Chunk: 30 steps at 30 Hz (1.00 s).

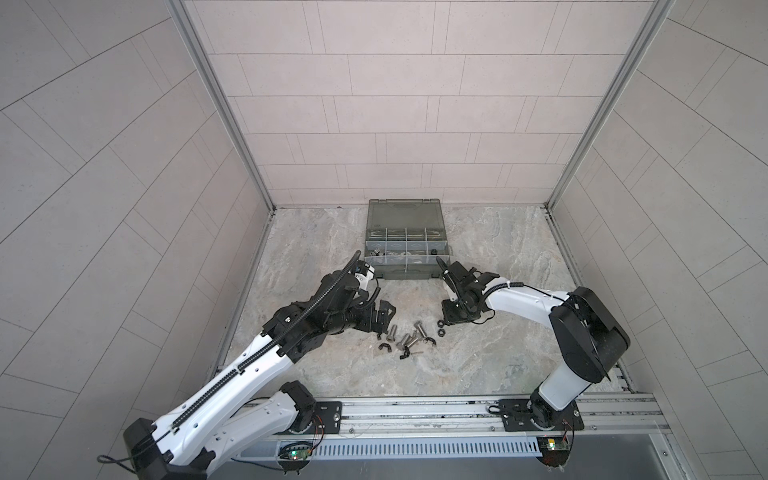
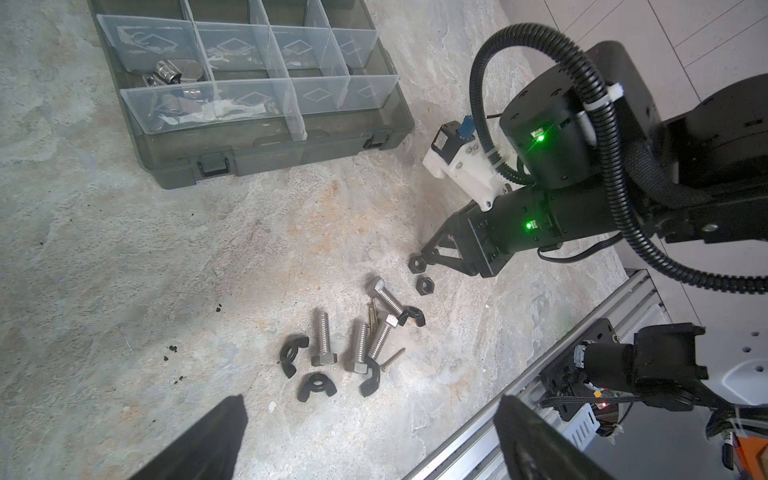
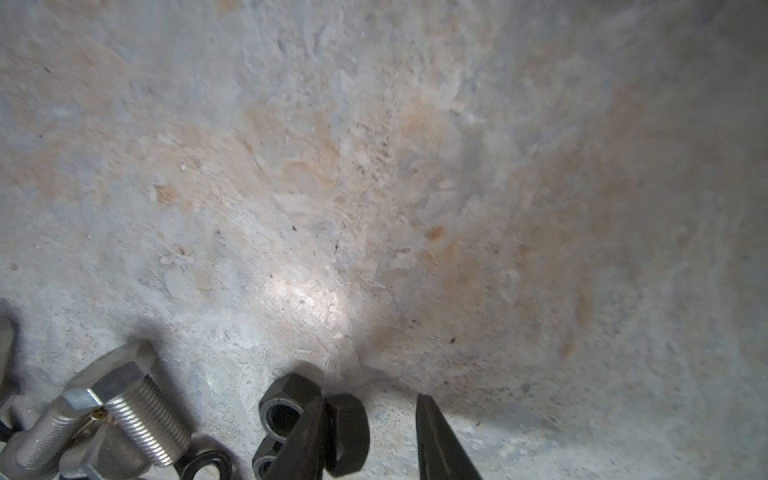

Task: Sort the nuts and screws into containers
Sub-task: 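Close the right gripper on the hex nut and lift it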

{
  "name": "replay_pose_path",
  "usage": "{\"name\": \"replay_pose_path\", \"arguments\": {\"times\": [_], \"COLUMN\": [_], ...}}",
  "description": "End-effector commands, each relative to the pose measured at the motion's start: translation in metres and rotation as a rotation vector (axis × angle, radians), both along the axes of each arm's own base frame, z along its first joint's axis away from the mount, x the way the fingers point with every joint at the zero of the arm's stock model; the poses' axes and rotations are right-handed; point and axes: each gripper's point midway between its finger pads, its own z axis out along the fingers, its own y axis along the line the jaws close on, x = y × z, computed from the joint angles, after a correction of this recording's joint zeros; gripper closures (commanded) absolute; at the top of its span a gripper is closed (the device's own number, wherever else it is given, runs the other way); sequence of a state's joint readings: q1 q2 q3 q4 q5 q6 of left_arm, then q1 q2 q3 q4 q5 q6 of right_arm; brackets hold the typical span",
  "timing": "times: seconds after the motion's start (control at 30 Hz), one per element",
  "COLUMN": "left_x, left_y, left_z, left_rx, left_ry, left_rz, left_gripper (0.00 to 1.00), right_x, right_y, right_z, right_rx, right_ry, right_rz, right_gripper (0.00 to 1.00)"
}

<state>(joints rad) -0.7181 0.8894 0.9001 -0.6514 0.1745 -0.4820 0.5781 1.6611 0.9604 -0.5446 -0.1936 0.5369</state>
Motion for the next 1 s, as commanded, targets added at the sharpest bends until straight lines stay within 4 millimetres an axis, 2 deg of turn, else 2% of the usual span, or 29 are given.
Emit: {"name": "replay_pose_path", "arguments": {"times": [0.0, 0.13, 0.33, 0.53, 0.83, 0.97], "left_x": [-0.003, -0.005, -0.005, -0.003, 0.004, 0.01], "left_y": [0.007, 0.009, 0.012, 0.01, 0.006, 0.003], "left_z": [-0.005, -0.007, -0.007, -0.005, -0.005, -0.001], "left_rx": [0.019, 0.022, 0.022, 0.019, 0.049, 0.074], "left_ry": [-0.001, 0.003, -0.003, -0.006, 0.002, -0.004], "left_rz": [0.011, 0.015, 0.023, 0.023, 0.021, 0.012], "left_gripper": [0.0, 0.0, 0.0, 0.0, 0.0, 0.0], "right_x": [-0.007, -0.007, -0.007, 0.0, 0.035, 0.063], "right_y": [-0.004, -0.002, -0.003, -0.004, 0.008, 0.014], "right_z": [-0.01, -0.011, -0.007, 0.014, 0.06, 0.082], "right_rx": [-0.026, -0.018, -0.02, -0.018, 0.005, 0.026], "right_ry": [0.033, 0.035, 0.026, -0.02, -0.104, -0.141], "right_rz": [-0.01, -0.013, -0.019, -0.022, -0.007, -0.016], "right_gripper": [0.67, 0.72, 0.85, 0.89, 0.89, 0.89]}}
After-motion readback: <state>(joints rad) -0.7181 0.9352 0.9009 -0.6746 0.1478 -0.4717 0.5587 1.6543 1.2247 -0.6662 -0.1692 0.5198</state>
